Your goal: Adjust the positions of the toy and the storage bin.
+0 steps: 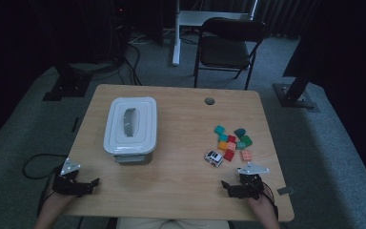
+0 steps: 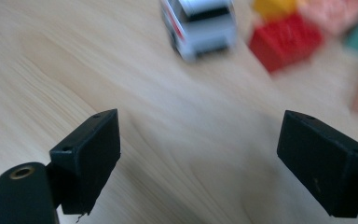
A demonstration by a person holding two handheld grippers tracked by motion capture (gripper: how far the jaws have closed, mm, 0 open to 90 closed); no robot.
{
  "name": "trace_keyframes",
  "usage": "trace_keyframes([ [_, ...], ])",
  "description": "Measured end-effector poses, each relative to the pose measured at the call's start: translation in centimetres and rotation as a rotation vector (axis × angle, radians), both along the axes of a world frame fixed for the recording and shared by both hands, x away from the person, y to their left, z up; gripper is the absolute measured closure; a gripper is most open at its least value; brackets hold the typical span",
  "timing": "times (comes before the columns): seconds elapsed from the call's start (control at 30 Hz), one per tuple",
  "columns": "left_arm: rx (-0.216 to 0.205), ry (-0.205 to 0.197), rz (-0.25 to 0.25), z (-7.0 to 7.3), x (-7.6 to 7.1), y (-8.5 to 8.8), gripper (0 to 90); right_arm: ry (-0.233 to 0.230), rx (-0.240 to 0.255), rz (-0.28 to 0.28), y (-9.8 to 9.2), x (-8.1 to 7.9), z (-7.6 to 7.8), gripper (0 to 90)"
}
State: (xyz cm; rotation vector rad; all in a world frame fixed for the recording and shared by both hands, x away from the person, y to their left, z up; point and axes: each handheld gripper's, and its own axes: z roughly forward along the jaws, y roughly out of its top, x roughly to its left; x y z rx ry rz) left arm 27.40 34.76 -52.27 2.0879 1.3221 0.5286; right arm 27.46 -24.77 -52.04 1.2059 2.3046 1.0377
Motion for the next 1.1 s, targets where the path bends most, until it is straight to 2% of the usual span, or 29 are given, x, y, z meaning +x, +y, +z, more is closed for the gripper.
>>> trace_keyframes([
  [0.07,-0.002,-0.001,0.004,0.0,0.1,0.1,0.6,-0.018,0.016,0.007,0.3,0.0,0.5,12.8],
  [0.13,-0.017,-0.014,0.007,0.4,0.6,0.3,0.5,-0.057,0.045,0.033,1.6,0.5,2.0,12.8],
  [0.17,-0.017,-0.014,0.007,0.4,0.6,0.3,0.5,-0.057,0.045,0.033,1.6,0.5,2.0,12.8],
  [0.2,-0.035,-0.028,0.003,0.8,1.0,0.4,0.5,-0.065,0.063,0.047,2.5,1.3,2.7,12.8],
  [0.23,-0.035,-0.028,0.003,0.8,1.0,0.4,0.5,-0.064,0.079,0.053,3.0,1.9,3.0,12.8],
  [0.27,-0.038,-0.032,-0.001,0.8,1.4,0.4,0.5,-0.064,0.079,0.053,3.0,1.9,3.0,12.8],
  [0.3,-0.042,-0.034,0.002,1.0,2.1,0.4,0.5,-0.060,0.110,0.062,4.3,3.0,3.6,12.9],
  [0.4,-0.070,-0.039,-0.004,1.4,3.4,0.2,0.6,-0.086,0.083,0.053,6.3,4.4,4.4,13.0],
  [0.43,-0.070,-0.039,-0.004,1.4,3.4,0.2,0.5,-0.086,0.083,0.053,6.3,4.4,4.4,13.0],
  [0.47,-0.075,-0.043,-0.004,1.5,3.8,0.1,0.5,-0.111,0.057,0.037,7.5,5.5,4.9,13.0],
  [0.5,-0.086,-0.052,-0.003,1.8,5.0,-0.1,0.6,-0.114,0.057,0.031,8.1,6.1,5.2,13.0],
  [0.53,-0.086,-0.052,-0.003,1.8,5.0,-0.1,0.5,-0.114,0.057,0.031,8.1,6.1,5.2,13.0],
  [0.57,-0.086,-0.052,-0.003,1.8,5.0,-0.1,0.5,-0.123,0.065,0.031,8.7,6.9,5.5,13.0],
  [0.6,-0.094,-0.060,-0.006,2.0,5.9,-0.2,0.5,-0.136,0.079,0.020,9.6,7.9,6.0,13.0],
  [0.63,-0.099,-0.069,-0.003,2.2,6.9,-0.3,0.5,-0.137,0.096,0.016,10.1,8.5,6.3,13.0],
  [0.7,-0.107,-0.076,-0.001,2.3,7.4,-0.3,0.5,-0.126,0.139,-0.006,11.3,9.6,6.7,13.0],
  [0.73,-0.125,-0.086,0.002,2.5,8.3,-0.3,0.5,-0.124,0.186,-0.011,11.9,10.0,6.7,13.0],
  [0.77,-0.125,-0.086,0.002,2.5,8.3,-0.3,0.5,-0.124,0.186,-0.011,11.9,10.0,6.7,13.0],
  [0.8,-0.132,-0.096,0.005,2.6,9.2,-0.4,0.5,-0.129,0.218,-0.014,13.3,10.8,6.6,12.9],
  [0.83,-0.132,-0.096,0.005,2.6,9.2,-0.4,0.5,-0.143,0.199,-0.025,14.1,11.3,6.4,12.9],
  [0.87,-0.127,-0.099,0.010,2.7,10.0,-0.5,0.5,-0.148,0.184,-0.032,14.8,11.8,6.0,12.7],
  [0.9,-0.127,-0.099,0.010,2.7,10.0,-0.5,0.5,-0.148,0.184,-0.032,14.8,11.8,6.0,12.7],
  [0.93,-0.135,-0.106,0.011,2.7,10.7,-0.4,0.5,-0.118,0.193,-0.033,16.0,12.9,5.3,12.7],
  [0.97,-0.135,-0.106,0.011,2.7,10.7,-0.4,0.5,-0.118,0.193,-0.033,16.0,12.9,5.3,12.7],
  [1.0,-0.136,-0.107,0.013,2.7,11.4,-0.5,0.5,-0.098,0.195,-0.029,17.0,13.9,4.5,13.0],
  [1.1,-0.125,-0.107,-0.002,2.8,12.4,-0.6,0.5,-0.086,0.181,-0.063,18.2,15.2,3.6,13.0],
])
